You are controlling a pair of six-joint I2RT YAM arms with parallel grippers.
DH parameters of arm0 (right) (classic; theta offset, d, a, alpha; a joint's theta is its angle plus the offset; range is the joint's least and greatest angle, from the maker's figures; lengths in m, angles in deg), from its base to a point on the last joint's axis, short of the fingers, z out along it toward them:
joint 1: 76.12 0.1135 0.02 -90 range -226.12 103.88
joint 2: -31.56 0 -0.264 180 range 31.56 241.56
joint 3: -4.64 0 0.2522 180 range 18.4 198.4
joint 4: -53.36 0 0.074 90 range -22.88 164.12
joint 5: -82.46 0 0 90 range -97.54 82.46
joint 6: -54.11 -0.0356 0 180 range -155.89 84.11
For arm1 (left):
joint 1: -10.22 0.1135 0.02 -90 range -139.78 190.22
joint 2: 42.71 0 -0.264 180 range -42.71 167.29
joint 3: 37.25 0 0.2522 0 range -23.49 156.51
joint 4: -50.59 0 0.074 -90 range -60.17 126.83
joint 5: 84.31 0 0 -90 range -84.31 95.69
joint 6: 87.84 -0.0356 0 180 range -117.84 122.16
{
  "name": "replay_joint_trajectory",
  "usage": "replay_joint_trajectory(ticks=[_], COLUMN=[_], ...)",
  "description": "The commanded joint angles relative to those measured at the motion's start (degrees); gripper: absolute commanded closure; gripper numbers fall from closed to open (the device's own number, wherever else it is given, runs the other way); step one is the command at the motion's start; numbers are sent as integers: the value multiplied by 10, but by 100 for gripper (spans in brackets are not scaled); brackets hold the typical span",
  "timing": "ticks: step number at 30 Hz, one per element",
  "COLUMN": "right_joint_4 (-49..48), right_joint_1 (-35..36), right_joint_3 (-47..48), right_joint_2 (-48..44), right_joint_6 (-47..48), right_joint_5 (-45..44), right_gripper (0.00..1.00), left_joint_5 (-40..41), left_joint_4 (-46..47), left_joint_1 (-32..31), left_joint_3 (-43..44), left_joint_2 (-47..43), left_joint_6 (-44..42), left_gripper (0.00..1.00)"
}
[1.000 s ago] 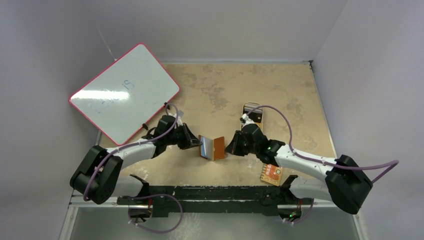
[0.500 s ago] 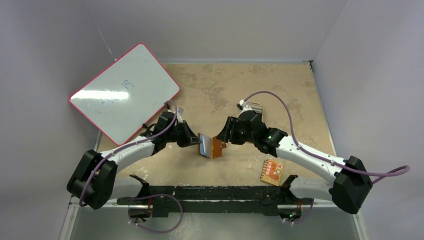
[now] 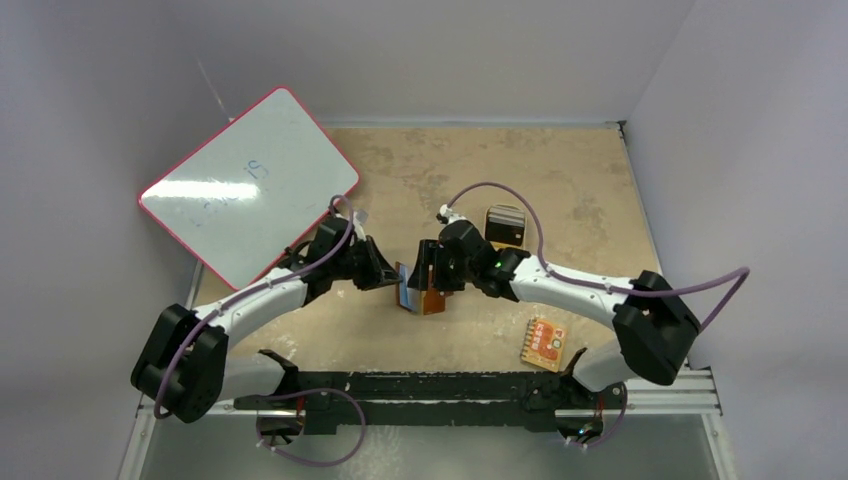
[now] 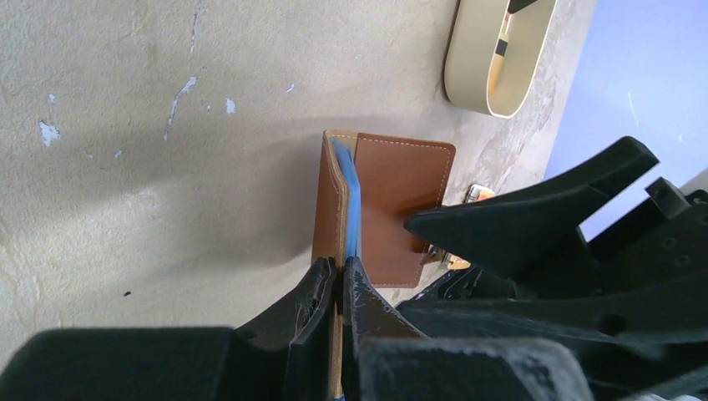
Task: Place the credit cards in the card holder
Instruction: Open the card holder at the center of the board.
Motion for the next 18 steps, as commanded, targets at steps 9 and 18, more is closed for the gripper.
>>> replay_joint_trajectory(ticks=[9, 18], right_joint_4=[-78, -20], right_joint_1=[6, 6], right_joint_3=[3, 0], right_joint_2=[60, 68], right_joint_6=[14, 16], right_joint_5=[37, -30], right_gripper=[30, 39], left_joint_5=[-3, 38], left_joint_4=[20, -31], left_joint_1=[-2, -2], left_joint_3=[9, 15], left_joint_2=[-3, 10], left_joint_6=[-13, -46], left_gripper=[100, 100])
